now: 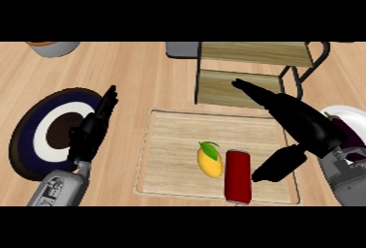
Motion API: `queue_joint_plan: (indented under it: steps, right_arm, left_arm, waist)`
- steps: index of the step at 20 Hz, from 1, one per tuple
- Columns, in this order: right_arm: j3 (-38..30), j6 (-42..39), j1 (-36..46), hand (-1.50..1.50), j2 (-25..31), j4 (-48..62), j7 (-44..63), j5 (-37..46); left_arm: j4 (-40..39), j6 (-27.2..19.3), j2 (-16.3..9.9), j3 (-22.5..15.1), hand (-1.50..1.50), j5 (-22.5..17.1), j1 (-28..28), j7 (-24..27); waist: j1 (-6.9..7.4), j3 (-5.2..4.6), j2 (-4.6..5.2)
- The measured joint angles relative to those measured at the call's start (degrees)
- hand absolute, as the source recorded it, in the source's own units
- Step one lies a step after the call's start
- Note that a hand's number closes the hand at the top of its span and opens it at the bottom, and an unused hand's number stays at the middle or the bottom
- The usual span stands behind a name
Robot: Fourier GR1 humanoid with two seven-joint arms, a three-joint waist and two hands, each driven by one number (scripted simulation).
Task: Pick the lemon from the tray and place it in the tiered shelf
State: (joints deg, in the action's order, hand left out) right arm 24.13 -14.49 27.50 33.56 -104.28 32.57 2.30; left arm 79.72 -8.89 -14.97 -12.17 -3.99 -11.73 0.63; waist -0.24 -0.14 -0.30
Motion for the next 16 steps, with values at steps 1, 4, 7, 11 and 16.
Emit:
queue_joint_plan:
  steps: [1, 4, 7, 11, 16]
  right_arm:
    - [1.2, -0.6, 0.3, -1.5, -0.2, -1.6, 2.7, 0.8]
    - [2.7, -2.8, 1.5, -1.5, -1.8, -4.9, 9.7, 2.2]
    - [3.1, -5.1, 2.0, -1.5, -4.2, -7.9, 15.4, 3.2]
    - [4.8, -5.5, -0.6, -1.5, -8.0, -12.1, 19.2, 7.2]
    - [5.0, -6.7, -0.6, -1.5, -12.3, -12.8, 20.5, 11.1]
  left_arm:
    - [0.4, 0.0, 0.0, 0.0, 0.0, 0.1, 0.0, -0.5]
    - [1.1, 0.0, 0.3, 0.2, 0.0, 1.0, -0.3, -1.5]
    - [1.4, 0.1, 1.5, 0.3, 0.0, 1.6, -0.2, -1.7]
    - [2.1, 1.2, 1.6, 1.4, 0.0, 2.3, 0.5, -1.7]
    - [3.5, 2.3, 2.3, 2.1, 0.0, 3.3, 2.1, -1.8]
  waist:
    - [0.03, 0.02, 0.0]
    - [0.15, 0.05, 0.07]
    - [0.2, 0.08, 0.14]
    - [0.2, 0.1, 0.18]
    - [0.32, 0.11, 0.22]
